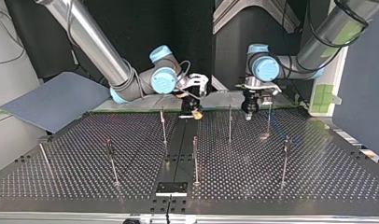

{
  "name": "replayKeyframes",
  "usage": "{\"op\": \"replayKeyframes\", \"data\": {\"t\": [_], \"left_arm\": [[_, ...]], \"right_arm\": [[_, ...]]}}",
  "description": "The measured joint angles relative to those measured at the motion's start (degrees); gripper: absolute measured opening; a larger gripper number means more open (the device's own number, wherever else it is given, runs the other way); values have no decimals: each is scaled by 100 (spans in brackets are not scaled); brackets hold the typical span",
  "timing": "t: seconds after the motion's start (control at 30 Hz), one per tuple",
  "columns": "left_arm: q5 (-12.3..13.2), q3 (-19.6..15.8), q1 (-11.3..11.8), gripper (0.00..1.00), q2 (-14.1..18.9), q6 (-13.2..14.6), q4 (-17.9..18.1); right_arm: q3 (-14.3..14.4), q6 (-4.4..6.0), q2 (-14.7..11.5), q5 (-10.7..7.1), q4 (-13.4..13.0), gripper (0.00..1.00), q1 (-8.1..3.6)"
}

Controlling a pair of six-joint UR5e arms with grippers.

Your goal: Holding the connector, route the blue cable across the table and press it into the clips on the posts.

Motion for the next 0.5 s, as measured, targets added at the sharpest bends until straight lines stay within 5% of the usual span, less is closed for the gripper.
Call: {"op": "replayKeyframes", "data": {"t": [0.5], "left_arm": [[127,691,84,0,-309,-195,-267]], "right_arm": [[-1,-2,1,-34,-26,0,-285]]}}
